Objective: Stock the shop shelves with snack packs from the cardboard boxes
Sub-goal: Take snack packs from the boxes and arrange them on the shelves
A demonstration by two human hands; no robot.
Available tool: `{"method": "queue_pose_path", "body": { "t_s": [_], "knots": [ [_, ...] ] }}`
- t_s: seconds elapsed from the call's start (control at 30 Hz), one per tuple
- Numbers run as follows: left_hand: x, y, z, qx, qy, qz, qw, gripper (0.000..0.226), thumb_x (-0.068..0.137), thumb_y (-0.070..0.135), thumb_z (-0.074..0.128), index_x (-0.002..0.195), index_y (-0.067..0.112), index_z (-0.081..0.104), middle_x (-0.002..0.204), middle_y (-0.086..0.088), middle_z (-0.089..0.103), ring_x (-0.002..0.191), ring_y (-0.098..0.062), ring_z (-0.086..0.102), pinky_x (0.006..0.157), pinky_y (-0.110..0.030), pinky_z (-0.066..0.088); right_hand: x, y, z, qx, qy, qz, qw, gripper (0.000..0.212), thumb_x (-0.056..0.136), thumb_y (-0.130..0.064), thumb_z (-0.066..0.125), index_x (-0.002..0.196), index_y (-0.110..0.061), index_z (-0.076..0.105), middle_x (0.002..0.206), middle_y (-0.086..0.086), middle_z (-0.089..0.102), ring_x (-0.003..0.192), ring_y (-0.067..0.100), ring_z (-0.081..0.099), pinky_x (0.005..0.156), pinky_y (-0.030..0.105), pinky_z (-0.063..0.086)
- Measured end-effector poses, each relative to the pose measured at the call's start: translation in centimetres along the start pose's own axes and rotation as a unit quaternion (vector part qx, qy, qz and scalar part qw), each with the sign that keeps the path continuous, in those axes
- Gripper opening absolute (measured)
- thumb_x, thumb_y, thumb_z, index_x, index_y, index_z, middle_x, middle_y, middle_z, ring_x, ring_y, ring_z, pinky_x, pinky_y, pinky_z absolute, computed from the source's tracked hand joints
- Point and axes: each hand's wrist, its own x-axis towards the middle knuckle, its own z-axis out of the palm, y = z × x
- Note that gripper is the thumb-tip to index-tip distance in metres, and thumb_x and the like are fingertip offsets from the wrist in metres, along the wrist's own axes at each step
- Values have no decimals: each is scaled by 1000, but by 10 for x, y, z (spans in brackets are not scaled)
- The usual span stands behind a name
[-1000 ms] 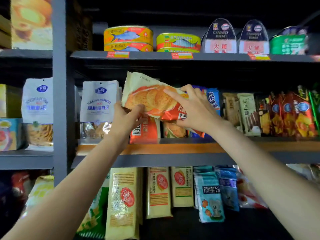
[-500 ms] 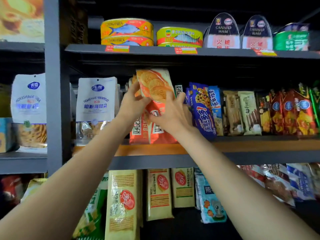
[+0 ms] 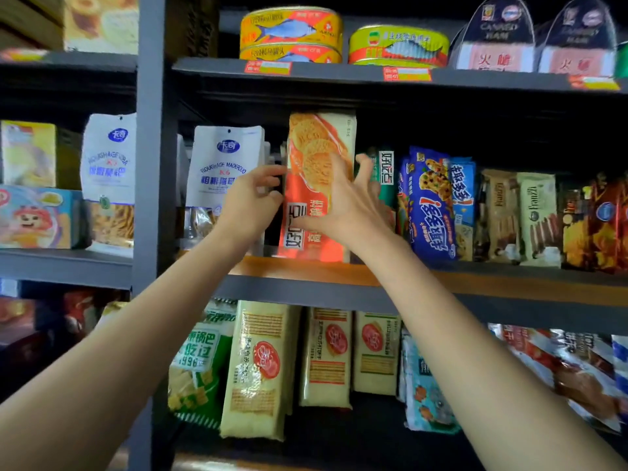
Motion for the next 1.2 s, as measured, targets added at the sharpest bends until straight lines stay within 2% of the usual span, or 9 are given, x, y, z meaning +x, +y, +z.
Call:
{"method": "queue_pose_path", "body": {
  "t_s": [0.13,0.2,0.27,0.47,0.63,0.8,0.97,1.1,1.2],
  "knots": [
    [-33,-1,-16,49,44,13,998,33,90,3,47,116,18,59,109,4,61,93,-9,60,81,-16,49,-10,-16,-1,129,127,-95,979,68,77,-34,72,133,-13,39,138,14,25,124,31,37,103,34,33],
    [-67,-9,-33,63,82,15,995,30,88,-2,47,108,16,60,100,6,61,81,0,57,69,-5,45,-25,-35,11,251,190,-152,937,43,79,-21,65,118,-7,52,122,10,38,110,25,49,92,17,33],
    [-114,-27,-60,95,140,7,986,27,86,-2,48,102,15,61,94,7,62,77,2,58,69,-7,45,-52,-60,32,350,178,-187,900,31,79,-16,57,108,-4,56,112,7,42,98,20,55,81,13,38],
    [-315,-105,-165,255,228,-243,908,22,84,6,48,95,18,62,87,3,65,77,-13,60,70,-22,46,-186,-161,134,402,-182,-305,844,30,81,-14,61,109,-3,59,104,8,45,97,27,56,83,27,42],
    [-488,-110,-254,367,273,-429,779,23,82,-4,52,95,10,67,97,-14,68,87,-26,62,79,-29,44,-332,-217,193,290,-497,-422,700,41,89,-23,59,128,-13,49,128,8,44,118,22,47,95,27,33],
    [-635,-101,-310,380,246,-586,672,21,86,2,53,104,6,63,107,-13,65,98,-28,60,86,-34,45,-450,-279,219,272,-618,-413,611,41,91,-20,55,130,-12,46,127,7,42,113,24,51,94,30,40],
    [-728,-108,-341,340,209,-674,621,26,89,7,50,114,6,59,110,-9,64,101,-23,58,85,-28,42,-575,-328,262,197,-702,-411,547,48,93,-21,52,137,-11,37,141,11,33,126,31,40,99,39,41],
    [-771,-127,-353,315,182,-702,612,26,90,9,48,114,7,57,110,-8,63,101,-19,57,84,-26,43,-665,-330,307,84,-773,-317,543,69,95,-19,50,150,-10,9,156,17,3,142,36,14,113,43,23],
    [-798,-155,-351,290,187,-715,608,27,90,9,47,115,7,57,112,-9,62,104,-22,57,90,-31,45,-718,-326,343,53,-771,-183,608,84,93,-12,56,149,-6,-6,156,13,-17,143,32,10,114,36,20]
  ]
}}
